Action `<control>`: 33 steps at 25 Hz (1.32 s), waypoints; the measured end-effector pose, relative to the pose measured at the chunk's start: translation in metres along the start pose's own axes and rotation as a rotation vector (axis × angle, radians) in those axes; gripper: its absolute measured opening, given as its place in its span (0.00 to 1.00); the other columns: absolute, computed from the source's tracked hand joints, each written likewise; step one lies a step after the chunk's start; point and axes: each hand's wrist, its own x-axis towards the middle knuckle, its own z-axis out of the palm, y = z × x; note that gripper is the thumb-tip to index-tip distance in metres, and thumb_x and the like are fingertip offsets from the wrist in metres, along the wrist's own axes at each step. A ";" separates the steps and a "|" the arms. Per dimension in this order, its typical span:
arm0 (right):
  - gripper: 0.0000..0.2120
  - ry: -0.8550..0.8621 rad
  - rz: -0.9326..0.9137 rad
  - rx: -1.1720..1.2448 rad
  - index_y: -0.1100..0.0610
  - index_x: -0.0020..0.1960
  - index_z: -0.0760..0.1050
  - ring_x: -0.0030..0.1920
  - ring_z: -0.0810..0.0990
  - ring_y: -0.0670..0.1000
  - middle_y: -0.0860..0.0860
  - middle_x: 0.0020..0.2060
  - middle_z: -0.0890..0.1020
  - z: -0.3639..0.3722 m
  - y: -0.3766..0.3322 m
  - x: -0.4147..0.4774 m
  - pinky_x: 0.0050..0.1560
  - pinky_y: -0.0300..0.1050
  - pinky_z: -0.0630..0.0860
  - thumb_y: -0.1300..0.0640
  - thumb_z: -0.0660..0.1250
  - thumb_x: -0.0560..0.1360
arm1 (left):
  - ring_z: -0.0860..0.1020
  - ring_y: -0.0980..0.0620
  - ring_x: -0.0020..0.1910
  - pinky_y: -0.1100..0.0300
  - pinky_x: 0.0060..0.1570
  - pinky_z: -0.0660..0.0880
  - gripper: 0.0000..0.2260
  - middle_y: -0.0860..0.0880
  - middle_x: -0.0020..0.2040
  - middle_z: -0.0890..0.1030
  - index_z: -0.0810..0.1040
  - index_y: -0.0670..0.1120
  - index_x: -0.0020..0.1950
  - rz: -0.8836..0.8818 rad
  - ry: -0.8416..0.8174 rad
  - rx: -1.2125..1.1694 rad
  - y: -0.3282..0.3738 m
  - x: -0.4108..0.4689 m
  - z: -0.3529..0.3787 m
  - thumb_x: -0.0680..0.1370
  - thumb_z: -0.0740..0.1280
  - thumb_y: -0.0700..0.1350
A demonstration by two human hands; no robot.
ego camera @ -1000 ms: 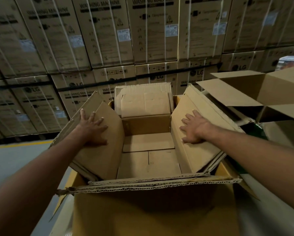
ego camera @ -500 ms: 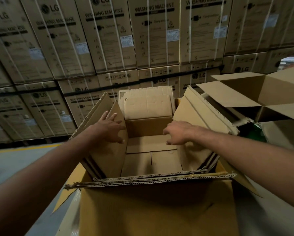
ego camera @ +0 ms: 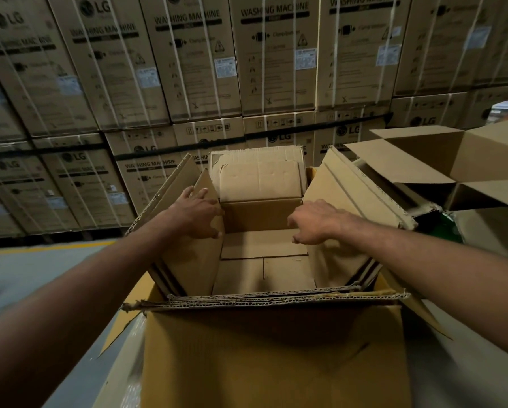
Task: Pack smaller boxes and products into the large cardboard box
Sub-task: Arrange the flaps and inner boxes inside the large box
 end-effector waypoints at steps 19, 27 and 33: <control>0.07 0.879 0.630 0.353 0.51 0.51 0.84 0.41 0.78 0.46 0.47 0.41 0.83 -0.034 0.196 -0.167 0.40 0.42 0.72 0.50 0.68 0.80 | 0.81 0.60 0.49 0.54 0.51 0.82 0.11 0.56 0.50 0.84 0.83 0.51 0.56 0.228 0.575 -1.042 0.234 0.038 -0.181 0.80 0.70 0.55; 0.06 0.738 0.700 0.432 0.51 0.45 0.81 0.47 0.79 0.50 0.50 0.43 0.81 -0.003 0.347 -0.230 0.35 0.39 0.66 0.53 0.70 0.79 | 0.82 0.56 0.45 0.56 0.46 0.82 0.10 0.52 0.46 0.84 0.84 0.48 0.54 0.062 0.583 -1.224 0.379 0.088 -0.266 0.80 0.70 0.53; 0.35 0.328 0.901 0.564 0.50 0.77 0.66 0.70 0.70 0.61 0.57 0.70 0.73 0.044 0.424 -0.224 0.67 0.60 0.70 0.40 0.70 0.74 | 0.73 0.43 0.68 0.39 0.64 0.74 0.31 0.47 0.73 0.70 0.67 0.53 0.75 -0.382 0.423 -1.325 0.422 0.147 -0.263 0.75 0.71 0.60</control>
